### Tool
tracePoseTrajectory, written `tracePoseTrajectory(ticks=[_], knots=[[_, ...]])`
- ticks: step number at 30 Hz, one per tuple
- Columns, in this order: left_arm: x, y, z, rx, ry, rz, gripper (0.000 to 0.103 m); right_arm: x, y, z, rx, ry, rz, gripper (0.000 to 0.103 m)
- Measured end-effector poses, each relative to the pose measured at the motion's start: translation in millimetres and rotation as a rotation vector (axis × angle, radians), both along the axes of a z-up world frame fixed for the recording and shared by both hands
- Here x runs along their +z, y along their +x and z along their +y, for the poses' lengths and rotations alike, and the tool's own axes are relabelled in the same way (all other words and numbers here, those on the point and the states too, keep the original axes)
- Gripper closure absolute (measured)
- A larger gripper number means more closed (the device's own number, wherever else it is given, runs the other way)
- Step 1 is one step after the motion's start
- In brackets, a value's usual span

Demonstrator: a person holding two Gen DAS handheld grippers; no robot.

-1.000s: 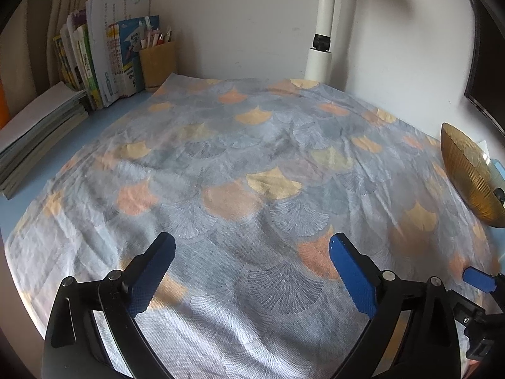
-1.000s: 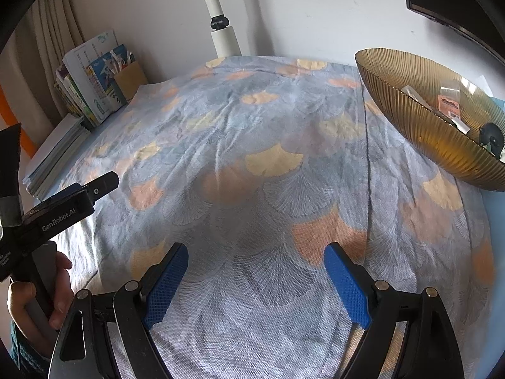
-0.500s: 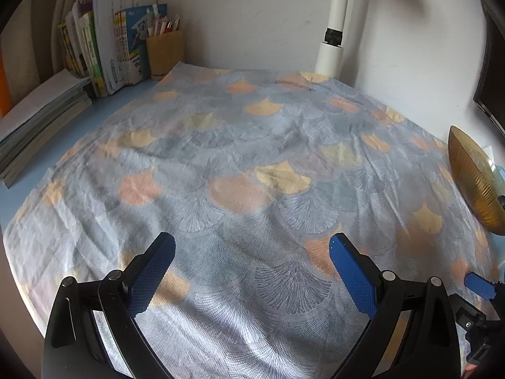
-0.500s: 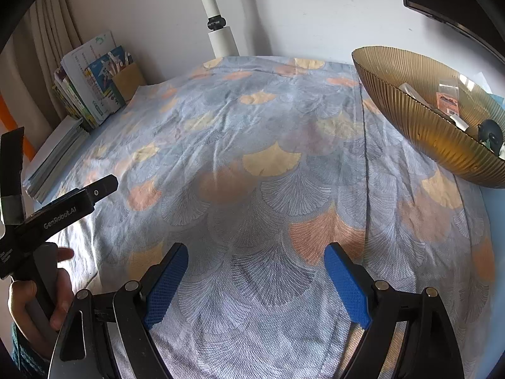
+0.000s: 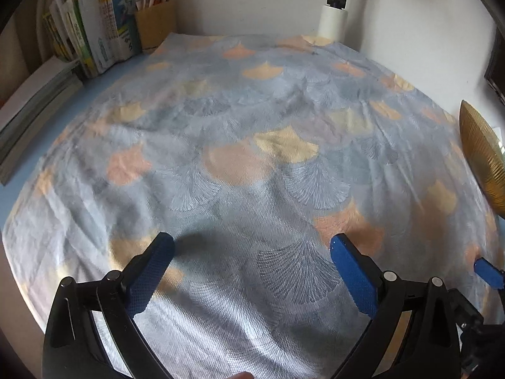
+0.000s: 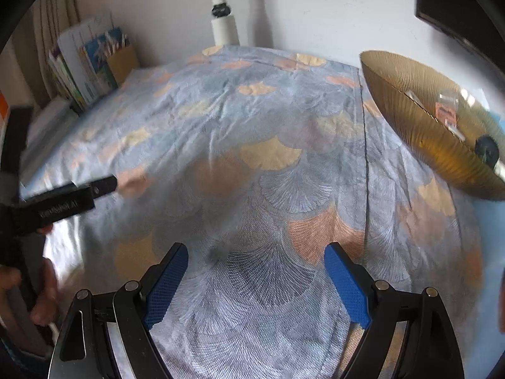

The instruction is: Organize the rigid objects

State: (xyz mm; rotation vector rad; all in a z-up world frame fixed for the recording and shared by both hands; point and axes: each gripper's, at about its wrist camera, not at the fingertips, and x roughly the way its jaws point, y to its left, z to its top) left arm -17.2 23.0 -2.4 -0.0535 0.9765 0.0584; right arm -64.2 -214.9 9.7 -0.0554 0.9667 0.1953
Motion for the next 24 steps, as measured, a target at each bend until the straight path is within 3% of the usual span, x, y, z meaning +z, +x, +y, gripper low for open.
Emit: tracePoseTrajectory(ticks=[4,8,11,24], knots=[[-2.2,1.5,-2.3,0.005,0.018,-0.006,0.0,-1.9,0.9,6.5,0.021,-0.028,0.004,0.015],[-2.6,4.0,-1.0,0.007,0.015,-0.014,0.0,-4.8,4.3,5.7,0.006,-0.041,0.03,0.0],[-2.6,4.0,-0.2,0.007,0.015,-0.017,0.0,-7.3,4.6,12.4,0.016,-0.091,0.034,0.0],[-2.5,6.5,3.4,-0.006,0.011,-0.02,0.0,-7.1,4.7,11.8,0.051,-0.083,0.002,0.0]])
